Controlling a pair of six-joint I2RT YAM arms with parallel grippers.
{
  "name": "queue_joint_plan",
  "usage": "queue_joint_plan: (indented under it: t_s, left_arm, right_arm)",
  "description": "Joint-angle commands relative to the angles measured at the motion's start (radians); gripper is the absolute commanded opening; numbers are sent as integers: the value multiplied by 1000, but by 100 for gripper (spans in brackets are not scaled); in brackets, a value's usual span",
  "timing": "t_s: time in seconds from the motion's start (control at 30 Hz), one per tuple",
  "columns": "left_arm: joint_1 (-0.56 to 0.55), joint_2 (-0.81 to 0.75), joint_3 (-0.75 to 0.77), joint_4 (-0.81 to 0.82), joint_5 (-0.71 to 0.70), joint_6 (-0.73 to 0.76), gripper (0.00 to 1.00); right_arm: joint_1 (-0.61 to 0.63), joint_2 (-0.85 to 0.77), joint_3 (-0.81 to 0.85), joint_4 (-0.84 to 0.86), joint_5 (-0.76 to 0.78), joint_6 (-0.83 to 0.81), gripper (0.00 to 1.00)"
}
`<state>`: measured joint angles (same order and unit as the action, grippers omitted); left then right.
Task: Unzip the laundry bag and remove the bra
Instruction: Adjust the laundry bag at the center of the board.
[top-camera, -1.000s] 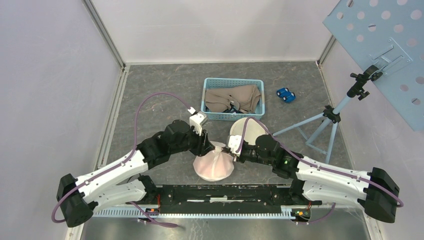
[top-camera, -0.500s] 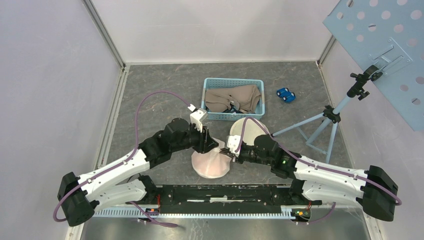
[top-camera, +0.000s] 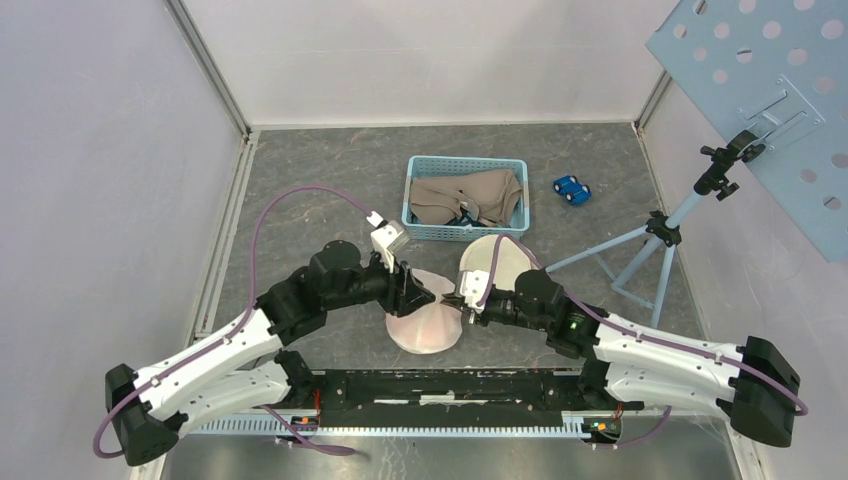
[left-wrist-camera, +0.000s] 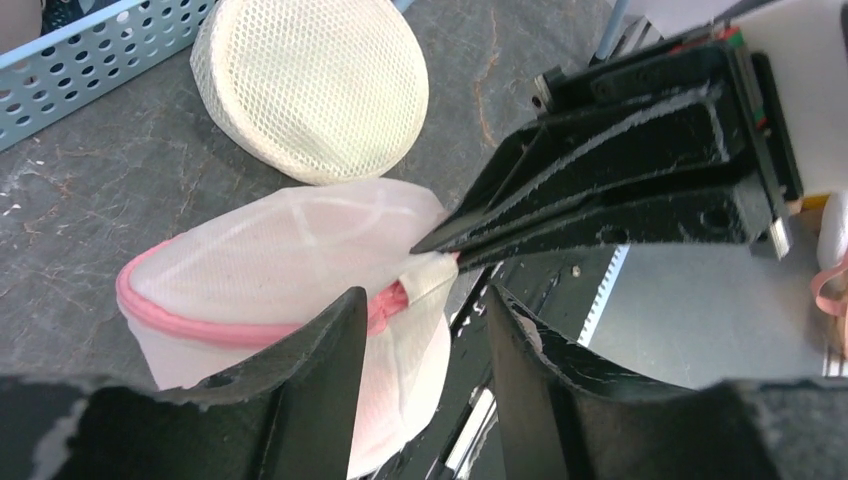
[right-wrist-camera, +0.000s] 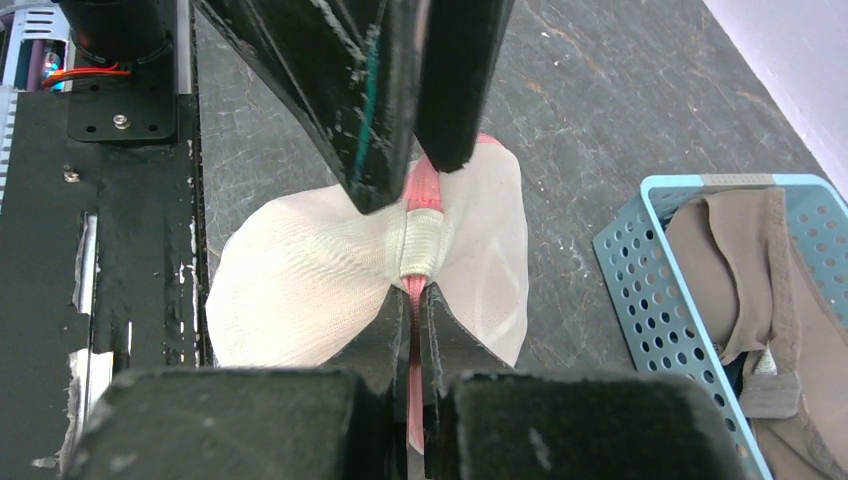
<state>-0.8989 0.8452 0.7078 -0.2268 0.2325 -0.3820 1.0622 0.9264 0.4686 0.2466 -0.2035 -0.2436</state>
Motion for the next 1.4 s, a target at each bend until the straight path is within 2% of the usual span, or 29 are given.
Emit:
queue_joint_plan:
  t_s: [0.0, 0.27, 0.5, 0.77, 0.83, 0.97, 1.03, 1.07, 1.1, 1.13, 1.2, 1.37]
  left_arm:
    - [0, -54, 27, -104, 62, 137, 57]
    - [0, -101, 30, -176, 149, 291, 62]
    - [0, -114, 28, -222, 129, 414, 62]
    - [0, -93, 9, -232, 139, 475, 60]
    - [1, -95, 9, -226, 143, 488, 55]
    - [1, -114, 6, -205, 117, 506, 36]
    - [0, -114, 6, -202, 96, 521, 30]
    - [0, -112, 8, -202, 76, 526, 31]
    - [0, -110, 10, -204, 54, 535, 36]
    - [0, -111, 13, -207, 40, 547, 48]
    - [0, -120, 23, -218, 18, 588, 60]
    - [6, -88, 80, -281, 59, 699, 71]
  right_arm:
    - [2, -36, 17, 5, -46, -22, 0]
    - [2, -58, 37, -35, -118, -22, 0]
    - [2, -37, 73, -60, -187, -28, 0]
    - [4, -26, 91, -63, -230, -23, 0]
    - [5, -21, 94, -63, -230, -26, 0]
    - [5, -19, 93, -62, -223, -29, 0]
    - [5, -15, 90, -60, -209, -34, 0]
    - [6, -13, 88, -57, -199, -38, 0]
    - [5, -10, 87, -54, -191, -46, 0]
    - [4, -6, 88, -53, -182, -52, 0]
    - [4, 6, 100, -65, -168, -78, 0]
    - [4, 34, 133, -79, -189, -117, 0]
